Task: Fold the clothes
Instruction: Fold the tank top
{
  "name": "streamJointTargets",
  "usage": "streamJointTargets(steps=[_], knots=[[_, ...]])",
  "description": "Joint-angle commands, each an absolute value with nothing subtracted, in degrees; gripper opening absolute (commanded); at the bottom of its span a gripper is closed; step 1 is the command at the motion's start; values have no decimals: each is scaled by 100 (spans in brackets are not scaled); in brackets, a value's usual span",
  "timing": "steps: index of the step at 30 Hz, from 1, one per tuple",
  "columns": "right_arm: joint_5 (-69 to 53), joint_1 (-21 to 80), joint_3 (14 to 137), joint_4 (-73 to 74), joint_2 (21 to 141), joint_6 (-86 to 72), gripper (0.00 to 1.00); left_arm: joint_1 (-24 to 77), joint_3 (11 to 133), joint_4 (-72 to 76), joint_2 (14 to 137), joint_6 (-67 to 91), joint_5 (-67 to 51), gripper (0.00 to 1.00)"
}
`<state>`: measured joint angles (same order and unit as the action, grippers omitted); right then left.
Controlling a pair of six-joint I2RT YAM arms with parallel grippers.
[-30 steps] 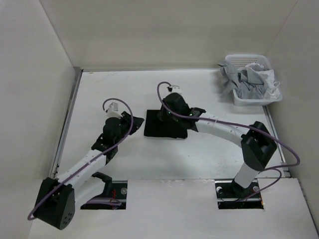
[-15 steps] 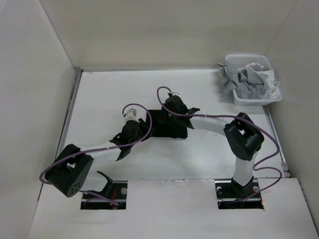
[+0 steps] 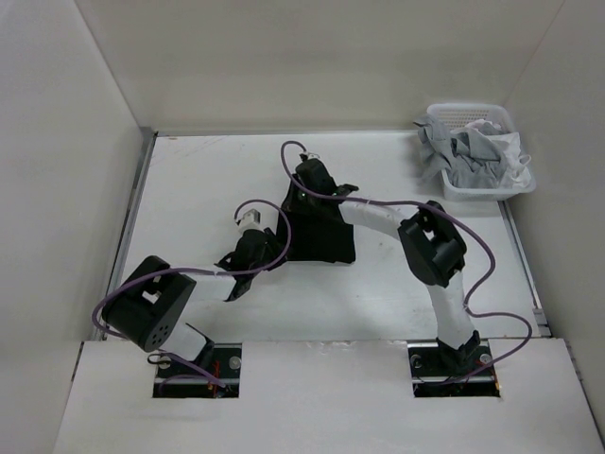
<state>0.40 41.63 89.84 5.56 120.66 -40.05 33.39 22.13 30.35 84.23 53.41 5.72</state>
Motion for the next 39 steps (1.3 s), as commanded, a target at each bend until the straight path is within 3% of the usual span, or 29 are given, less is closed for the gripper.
streamJointTargets(steps=[1,5,8,14,17,23,27,33,39], knots=[[-35,4135,9561,773,12400,-3920,17,3291,2162,3384,8420,5361,598,22],[-61,4109,9957,633,12621,-4025,22,3291,2127,3349,8227,5423,563,22],[-44,4091,9793,502,12306,-3938,32,3291,2066,3218,7868,5475,545,22],[-53,4082,7905,-771,10691,-3621,46,3248,2074,2690,6866,5441,650,26],[-44,4047,6912,-1299,9750,-3455,54,3125,2092,2409,6488,5327,685,35],[552,3740,4688,-2004,7633,-3305,59,2467,1952,1724,5741,4896,703,46],[1220,3240,3360,-2074,6322,-3375,68,2035,1916,1302,5274,4746,677,52],[1582,2388,2058,-2390,5248,-3814,69,1683,2091,836,5168,4527,642,57],[1503,1859,1591,-2742,5220,-4060,69,1613,2118,861,5335,4439,712,57]])
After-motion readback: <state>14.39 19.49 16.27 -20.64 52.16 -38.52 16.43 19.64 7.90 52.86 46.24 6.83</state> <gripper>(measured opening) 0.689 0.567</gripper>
